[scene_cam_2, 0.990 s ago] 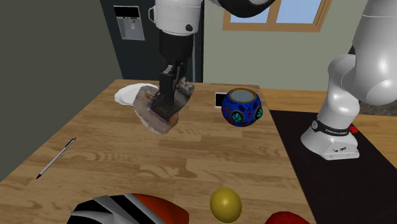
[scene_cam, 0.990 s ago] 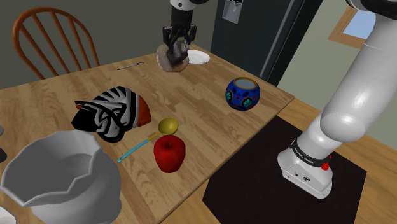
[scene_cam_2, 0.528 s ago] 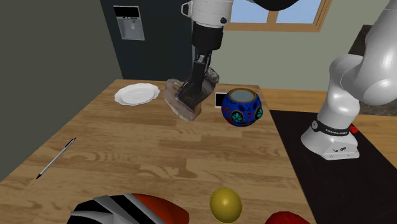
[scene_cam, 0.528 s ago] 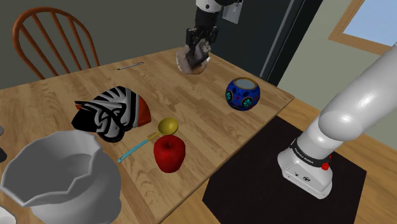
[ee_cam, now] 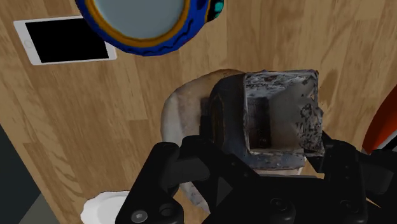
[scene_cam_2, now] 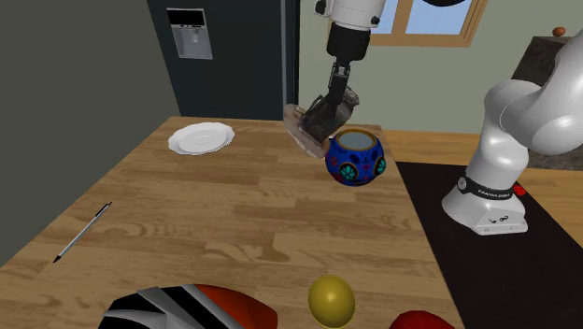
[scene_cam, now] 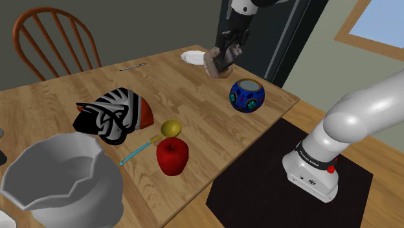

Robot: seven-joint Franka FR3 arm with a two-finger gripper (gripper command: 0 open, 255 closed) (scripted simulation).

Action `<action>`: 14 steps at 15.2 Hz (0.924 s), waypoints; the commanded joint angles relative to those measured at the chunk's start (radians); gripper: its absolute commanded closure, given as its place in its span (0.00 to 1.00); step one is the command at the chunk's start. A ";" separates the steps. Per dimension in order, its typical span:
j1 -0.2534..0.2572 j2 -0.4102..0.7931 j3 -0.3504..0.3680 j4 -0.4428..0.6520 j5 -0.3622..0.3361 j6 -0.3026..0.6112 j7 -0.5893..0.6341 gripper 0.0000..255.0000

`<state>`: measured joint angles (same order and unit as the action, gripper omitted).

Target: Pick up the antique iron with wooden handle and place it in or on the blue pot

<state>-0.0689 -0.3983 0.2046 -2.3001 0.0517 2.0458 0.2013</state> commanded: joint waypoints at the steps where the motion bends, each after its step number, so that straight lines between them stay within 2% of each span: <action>1: -0.003 -0.072 -0.027 -0.063 0.007 -0.009 -0.037 1.00; 6: -0.021 -0.240 -0.106 -0.188 -0.002 -0.053 -0.130 1.00; 12: -0.063 -0.432 -0.210 -0.302 -0.051 -0.133 -0.243 1.00; 14: -0.068 -0.446 -0.219 -0.322 -0.057 -0.127 -0.252 1.00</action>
<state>-0.1342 -0.8296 -0.0086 -2.6054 -0.0014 1.9168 -0.0440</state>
